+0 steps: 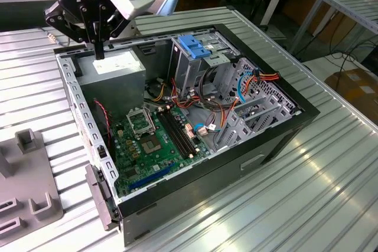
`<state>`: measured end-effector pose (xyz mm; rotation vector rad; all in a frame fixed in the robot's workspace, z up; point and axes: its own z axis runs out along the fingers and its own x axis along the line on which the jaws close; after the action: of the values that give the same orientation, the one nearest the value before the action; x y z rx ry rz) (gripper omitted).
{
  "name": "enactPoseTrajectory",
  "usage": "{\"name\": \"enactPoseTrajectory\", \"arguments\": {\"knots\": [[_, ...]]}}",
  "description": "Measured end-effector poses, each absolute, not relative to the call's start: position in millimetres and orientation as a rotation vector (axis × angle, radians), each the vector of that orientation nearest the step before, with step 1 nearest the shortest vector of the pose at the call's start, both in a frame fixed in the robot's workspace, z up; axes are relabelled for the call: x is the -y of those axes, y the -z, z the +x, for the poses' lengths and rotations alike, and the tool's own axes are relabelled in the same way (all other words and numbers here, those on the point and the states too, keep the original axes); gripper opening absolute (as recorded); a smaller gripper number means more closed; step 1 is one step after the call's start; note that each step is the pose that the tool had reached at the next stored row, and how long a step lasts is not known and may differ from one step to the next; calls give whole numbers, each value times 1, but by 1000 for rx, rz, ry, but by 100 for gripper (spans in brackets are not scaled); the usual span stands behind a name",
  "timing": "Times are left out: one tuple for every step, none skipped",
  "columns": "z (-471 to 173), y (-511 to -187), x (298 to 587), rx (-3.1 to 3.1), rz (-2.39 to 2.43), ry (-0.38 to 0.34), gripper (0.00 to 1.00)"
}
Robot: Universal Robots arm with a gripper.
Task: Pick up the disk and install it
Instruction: 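Reach for the disk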
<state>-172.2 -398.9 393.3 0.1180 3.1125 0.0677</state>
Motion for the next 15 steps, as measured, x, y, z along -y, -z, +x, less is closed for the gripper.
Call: {"name": "enactPoseTrajectory", "arguments": {"knots": [[-173,-393,399,-3112,118,-68,10],[-174,-393,399,-3112,118,-68,10],[-174,-393,399,-3112,118,-68,10],[-175,-393,399,-3112,118,-68,10],[-176,-393,399,-3113,118,-68,10],[-177,-393,399,-3113,118,-68,10],[-177,-393,399,-3112,118,-68,10],[-178,-393,399,-3113,118,-68,10],[-179,-393,399,-3112,118,-68,10],[-179,-393,399,-3112,118,-68,10],[-180,-393,399,-3113,118,-68,10],[-180,-393,399,-3112,118,-68,10],[-181,-393,399,-3113,118,-68,10],[-182,-393,399,-3113,118,-68,10],[-182,-393,399,-3112,118,-68,10]]}}
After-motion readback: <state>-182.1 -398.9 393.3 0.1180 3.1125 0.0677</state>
